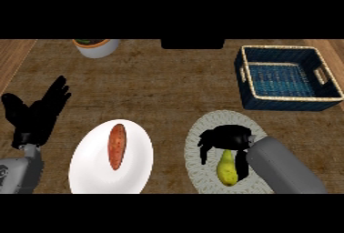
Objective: Pick the pear from the placemat and place it in the basket
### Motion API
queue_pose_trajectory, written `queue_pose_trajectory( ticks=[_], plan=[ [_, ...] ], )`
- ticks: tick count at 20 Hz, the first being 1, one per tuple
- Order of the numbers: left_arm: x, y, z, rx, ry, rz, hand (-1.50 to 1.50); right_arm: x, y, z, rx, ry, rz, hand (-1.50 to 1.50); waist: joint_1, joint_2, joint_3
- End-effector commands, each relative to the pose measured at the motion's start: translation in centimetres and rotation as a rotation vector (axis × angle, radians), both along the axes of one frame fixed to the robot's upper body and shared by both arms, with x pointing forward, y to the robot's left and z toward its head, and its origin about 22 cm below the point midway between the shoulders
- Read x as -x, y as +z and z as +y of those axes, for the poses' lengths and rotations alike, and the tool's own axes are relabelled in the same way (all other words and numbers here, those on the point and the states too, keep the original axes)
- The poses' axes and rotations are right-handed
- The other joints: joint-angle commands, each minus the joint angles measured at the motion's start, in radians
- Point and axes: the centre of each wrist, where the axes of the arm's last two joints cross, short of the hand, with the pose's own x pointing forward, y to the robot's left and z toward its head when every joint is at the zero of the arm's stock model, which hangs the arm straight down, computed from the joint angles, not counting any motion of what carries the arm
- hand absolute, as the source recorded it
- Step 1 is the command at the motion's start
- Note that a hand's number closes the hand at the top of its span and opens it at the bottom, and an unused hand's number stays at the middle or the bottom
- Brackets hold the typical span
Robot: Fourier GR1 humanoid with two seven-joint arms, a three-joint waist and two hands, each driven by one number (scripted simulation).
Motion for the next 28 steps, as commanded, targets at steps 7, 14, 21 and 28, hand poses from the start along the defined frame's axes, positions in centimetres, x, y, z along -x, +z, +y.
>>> queue_pose_trajectory(
  ticks=[7,14,21,28],
  plan=[
    [0.4,-0.5,-0.5,-0.001,0.011,-0.003,0.0,4.8,-2.0,1.9,0.002,-0.013,-0.018,1.5,-0.012,0.004,0.004],
    [1.5,0.4,2.7,-0.001,0.076,0.015,0.0,9.9,-0.1,3.3,-0.061,-0.508,-0.301,1.5,-0.087,-0.023,0.001],
    [0.0,0.5,0.8,-0.011,0.059,-0.007,0.0,17.9,4.5,5.2,-0.242,-0.67,-0.233,1.5,-0.051,0.0,0.004],
    [1.5,-1.3,0.3,0.004,0.042,-0.001,0.0,23.2,13.4,5.6,-0.68,-0.748,-0.269,1.5,-0.045,-0.005,0.003]
  ],
)
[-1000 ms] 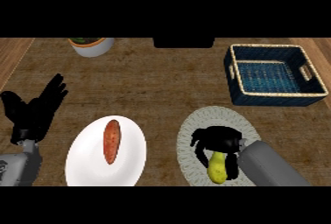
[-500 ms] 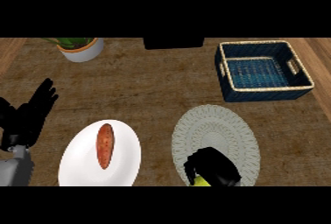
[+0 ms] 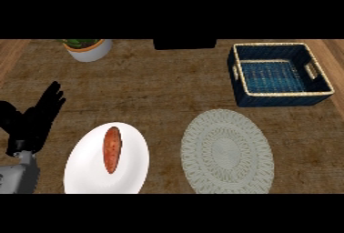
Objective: Pick the pear from the placemat and place it in the basket
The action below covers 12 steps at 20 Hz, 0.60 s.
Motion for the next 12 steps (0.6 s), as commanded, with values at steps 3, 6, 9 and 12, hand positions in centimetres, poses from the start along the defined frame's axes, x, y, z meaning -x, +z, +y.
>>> queue_pose_trajectory(
  ticks=[3,6,9,12],
  plan=[
    [-1.0,2.3,0.6,-0.003,-0.015,-0.012,0.0,3.9,7.4,-2.6,-0.151,-0.16,-0.145,1.5,0.013,0.004,0.0],
    [-0.7,-0.5,-2.5,0.001,-0.033,-0.006,0.0,4.2,10.1,-3.4,-0.157,-0.233,-0.195,1.5,0.022,0.008,0.0],
    [-1.7,1.7,-0.9,-0.002,-0.016,-0.007,0.0,4.7,12.2,-4.2,-0.141,-0.312,-0.22,1.5,0.021,0.007,-0.001],
    [0.8,-0.3,-0.5,-0.018,-0.028,-0.009,0.0,3.4,12.7,-3.3,-0.125,-0.36,-0.247,1.5,0.044,0.005,-0.002]
  ],
)
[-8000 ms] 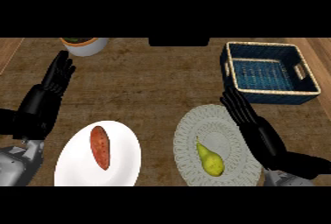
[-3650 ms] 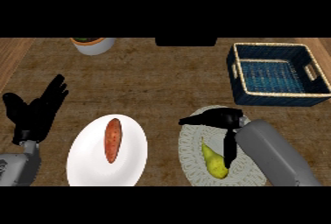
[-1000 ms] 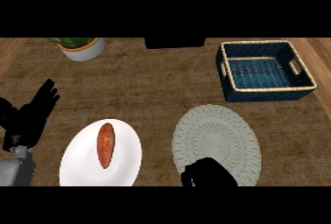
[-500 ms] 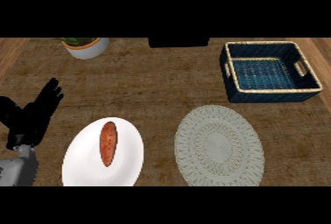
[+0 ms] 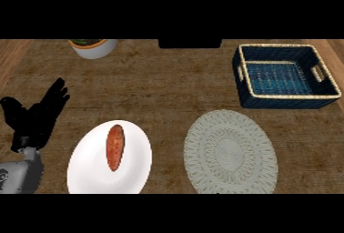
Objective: Pick the pear from the placemat and place it in the basket
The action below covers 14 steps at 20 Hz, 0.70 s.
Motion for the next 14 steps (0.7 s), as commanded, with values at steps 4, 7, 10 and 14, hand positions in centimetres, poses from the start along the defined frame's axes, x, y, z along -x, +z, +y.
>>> queue_pose_trajectory(
  ticks=[4,7,10,14],
  plan=[
    [-0.5,0.2,-0.4,0.011,-0.015,0.004,0.0,0.8,6.2,-3.3,-0.036,-0.15,-0.174,1.5,0.008,0.005,0.0],
    [-0.1,-0.4,0.5,0.005,-0.026,0.003,0.0,-1.2,7.3,-1.8,-0.03,-0.192,-0.174,1.5,0.018,0.006,-0.001],
    [-0.3,-0.8,0.3,0.001,-0.029,0.015,0.0,-2.9,9.1,-2.5,-0.04,-0.252,-0.208,1.5,0.016,0.007,-0.001],
    [-1.1,0.0,0.5,-0.012,-0.017,-0.001,0.0,-7.0,12.4,-1.1,-0.014,-0.354,-0.215,1.5,0.02,0.005,0.0]
  ],
)
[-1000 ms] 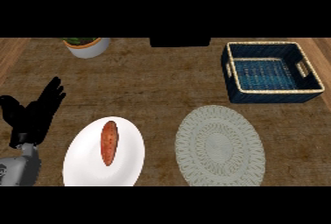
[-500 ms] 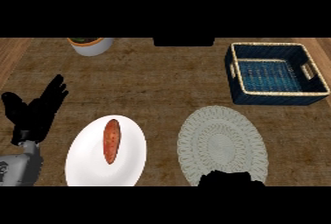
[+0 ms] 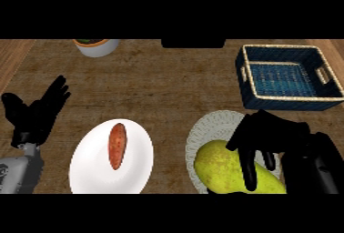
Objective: Pick the pear from the placemat and place it in the basket
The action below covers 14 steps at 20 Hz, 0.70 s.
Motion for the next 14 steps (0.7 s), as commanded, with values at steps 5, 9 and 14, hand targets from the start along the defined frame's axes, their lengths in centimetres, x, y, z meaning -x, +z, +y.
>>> queue_pose_trajectory(
  ticks=[5,9,14],
  plan=[
    [0.4,-0.4,-0.1,0.004,-0.006,0.002,0.0,-5.9,7.2,-3.5,-0.037,-0.155,-0.067,1.5,0.002,-0.001,0.002],
    [0.5,-1.1,-0.9,0.001,0.006,-0.009,0.0,-9.7,7.4,-6.7,-0.019,-0.194,-0.037,1.5,0.0,-0.001,0.002],
    [0.0,-1.7,-0.7,0.022,-0.007,-0.008,0.0,-11.4,5.1,-12.3,-0.005,-0.192,-0.035,1.5,-0.008,0.0,0.002]
  ],
)
